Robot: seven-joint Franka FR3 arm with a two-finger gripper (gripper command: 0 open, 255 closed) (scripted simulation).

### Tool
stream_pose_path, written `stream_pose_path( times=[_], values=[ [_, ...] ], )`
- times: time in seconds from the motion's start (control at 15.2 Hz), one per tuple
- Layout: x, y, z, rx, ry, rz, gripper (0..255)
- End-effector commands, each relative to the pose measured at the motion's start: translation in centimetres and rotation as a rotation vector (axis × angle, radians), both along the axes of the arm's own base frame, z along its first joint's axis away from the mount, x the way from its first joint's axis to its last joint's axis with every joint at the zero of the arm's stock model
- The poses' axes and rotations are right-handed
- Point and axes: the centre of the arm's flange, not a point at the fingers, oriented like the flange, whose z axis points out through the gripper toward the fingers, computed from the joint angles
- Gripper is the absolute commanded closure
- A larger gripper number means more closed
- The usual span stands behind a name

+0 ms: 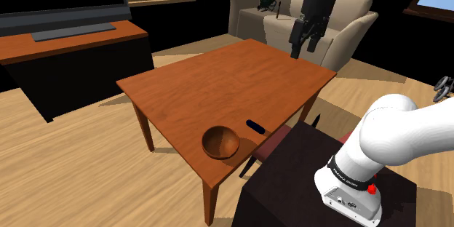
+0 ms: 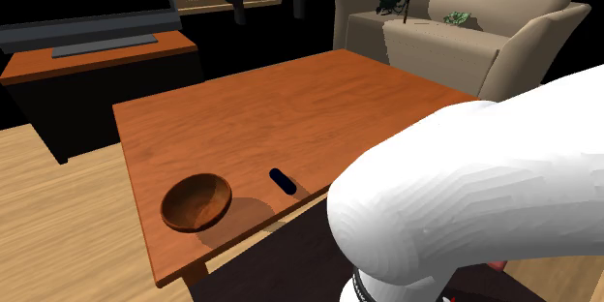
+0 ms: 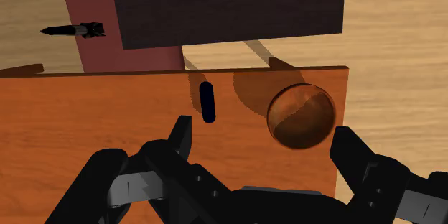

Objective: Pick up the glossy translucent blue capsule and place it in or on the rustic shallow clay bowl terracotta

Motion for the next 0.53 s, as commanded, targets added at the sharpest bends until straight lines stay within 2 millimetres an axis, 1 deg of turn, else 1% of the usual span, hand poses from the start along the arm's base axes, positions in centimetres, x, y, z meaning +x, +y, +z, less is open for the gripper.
stream_pose_path(
  times=[0.0, 0.46],
  values=[
    [0.0, 0.0, 0.0, 0.000, 0.000, 0.000, 0],
    [2.3, -0.3, -8.9, -0.038, -0.004, 0.031, 0]
  ],
)
